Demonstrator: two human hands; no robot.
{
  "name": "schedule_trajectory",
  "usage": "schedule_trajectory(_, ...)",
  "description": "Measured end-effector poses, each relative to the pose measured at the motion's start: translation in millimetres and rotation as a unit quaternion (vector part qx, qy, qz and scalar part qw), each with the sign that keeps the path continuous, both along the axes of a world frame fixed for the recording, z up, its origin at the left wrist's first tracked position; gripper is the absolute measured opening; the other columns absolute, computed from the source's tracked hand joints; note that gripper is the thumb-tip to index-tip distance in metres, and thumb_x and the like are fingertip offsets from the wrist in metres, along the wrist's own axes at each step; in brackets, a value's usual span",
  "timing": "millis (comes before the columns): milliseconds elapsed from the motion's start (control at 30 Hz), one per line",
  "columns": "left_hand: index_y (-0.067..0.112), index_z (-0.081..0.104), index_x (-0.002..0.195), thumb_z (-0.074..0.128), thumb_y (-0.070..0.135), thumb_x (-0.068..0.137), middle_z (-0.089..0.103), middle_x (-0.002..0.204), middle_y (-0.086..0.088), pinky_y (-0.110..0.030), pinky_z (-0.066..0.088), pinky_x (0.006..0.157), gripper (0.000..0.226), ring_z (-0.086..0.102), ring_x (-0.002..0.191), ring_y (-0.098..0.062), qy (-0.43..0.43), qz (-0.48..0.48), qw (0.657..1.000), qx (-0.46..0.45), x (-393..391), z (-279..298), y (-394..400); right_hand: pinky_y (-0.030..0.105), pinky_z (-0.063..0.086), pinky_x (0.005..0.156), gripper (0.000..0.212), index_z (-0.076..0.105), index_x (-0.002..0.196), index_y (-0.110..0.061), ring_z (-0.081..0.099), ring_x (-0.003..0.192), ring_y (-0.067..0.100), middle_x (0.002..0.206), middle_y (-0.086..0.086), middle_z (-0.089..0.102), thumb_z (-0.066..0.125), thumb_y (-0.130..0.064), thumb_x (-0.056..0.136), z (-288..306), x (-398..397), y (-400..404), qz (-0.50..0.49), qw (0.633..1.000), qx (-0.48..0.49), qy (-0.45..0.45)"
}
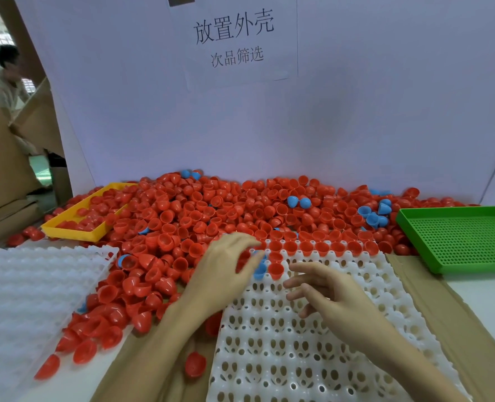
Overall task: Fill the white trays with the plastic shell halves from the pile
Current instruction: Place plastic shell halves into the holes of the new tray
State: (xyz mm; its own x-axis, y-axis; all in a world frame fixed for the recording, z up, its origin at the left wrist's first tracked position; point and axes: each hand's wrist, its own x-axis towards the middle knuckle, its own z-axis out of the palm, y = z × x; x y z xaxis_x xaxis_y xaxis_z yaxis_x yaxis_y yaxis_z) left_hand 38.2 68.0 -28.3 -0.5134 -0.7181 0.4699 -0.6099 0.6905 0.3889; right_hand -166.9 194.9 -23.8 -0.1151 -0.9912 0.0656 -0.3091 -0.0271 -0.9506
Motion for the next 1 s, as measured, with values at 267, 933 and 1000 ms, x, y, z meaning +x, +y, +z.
schedule_trajectory(267,0.011,0.066,0.134,0.048,0.047,0.107,0.041,0.162,-0.014,-0.046,0.022,0.123,0.049,0.031,0.152,-0.028,-0.103,0.237,0.966,-0.004,62,-10,-65,0.029,0.062,0.075,0.035,0.065,0.128,-0.023,0.075,0.099,0.012,0.105,-0.008,0.077,0.051,0.000,0.106,-1,0,-2,0.003,1.000,0.003,-0.004)
schedule_trajectory(933,0.020,0.077,0.095,0.062,0.035,0.099,0.065,0.100,0.011,-0.027,0.039,0.089,0.022,0.057,0.097,-0.010,-0.007,-0.023,0.982,-0.188,38,2,-28,0.030,0.063,0.078,0.031,0.067,0.124,-0.023,0.075,0.099,0.012,0.106,-0.007,0.077,0.051,-0.002,0.106,0,-2,0,0.013,1.000,0.007,-0.009)
schedule_trajectory(1000,0.019,0.076,0.093,0.065,0.033,0.099,0.063,0.095,0.008,-0.033,0.042,0.086,0.018,0.056,0.091,-0.015,-0.016,0.034,0.980,-0.194,35,2,-27,0.030,0.063,0.078,0.031,0.067,0.124,-0.022,0.075,0.099,0.012,0.106,-0.008,0.077,0.052,-0.002,0.106,1,-2,0,0.014,1.000,0.007,-0.011)
